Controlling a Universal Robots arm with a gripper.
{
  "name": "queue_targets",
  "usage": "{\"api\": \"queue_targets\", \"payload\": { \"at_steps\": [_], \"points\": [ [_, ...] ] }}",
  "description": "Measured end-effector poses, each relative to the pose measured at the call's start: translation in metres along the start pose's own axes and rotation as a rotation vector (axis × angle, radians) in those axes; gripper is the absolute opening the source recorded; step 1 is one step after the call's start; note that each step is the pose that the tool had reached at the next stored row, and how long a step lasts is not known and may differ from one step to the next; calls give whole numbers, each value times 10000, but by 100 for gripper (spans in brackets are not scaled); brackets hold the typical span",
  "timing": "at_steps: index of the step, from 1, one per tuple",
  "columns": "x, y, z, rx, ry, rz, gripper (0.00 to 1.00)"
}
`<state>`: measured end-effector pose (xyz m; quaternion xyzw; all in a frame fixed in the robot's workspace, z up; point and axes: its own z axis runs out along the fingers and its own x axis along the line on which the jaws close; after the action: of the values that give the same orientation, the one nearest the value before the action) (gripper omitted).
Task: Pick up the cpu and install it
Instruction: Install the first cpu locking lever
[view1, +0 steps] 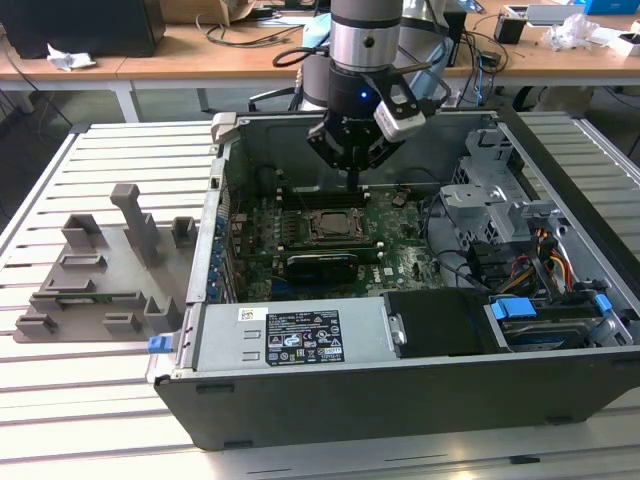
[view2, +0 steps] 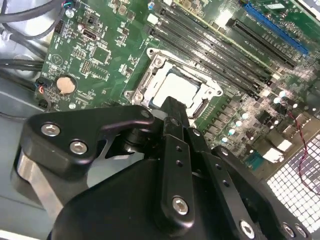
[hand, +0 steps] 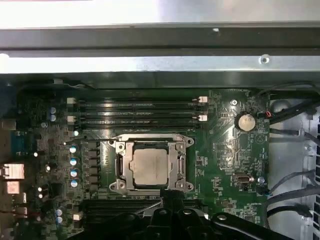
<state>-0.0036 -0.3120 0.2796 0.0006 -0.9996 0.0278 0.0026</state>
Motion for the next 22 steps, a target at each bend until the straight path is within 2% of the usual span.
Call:
{"api": "queue_targets", "payload": {
  "at_steps": [1,4,11,13,14,19,22],
  "points": [
    [102,8,1,5,-3,-32,11],
    [183,11,1,52,-12,-32,11],
    [418,12,2,56,-23,-32,11],
    [508,19,2,56,-24,-32,11],
    [601,37,2,55,-24,-28,11],
    [794,86,6,53,-24,-28,11],
    [891,163,17,53,-24,-29,11]
  ]
}}
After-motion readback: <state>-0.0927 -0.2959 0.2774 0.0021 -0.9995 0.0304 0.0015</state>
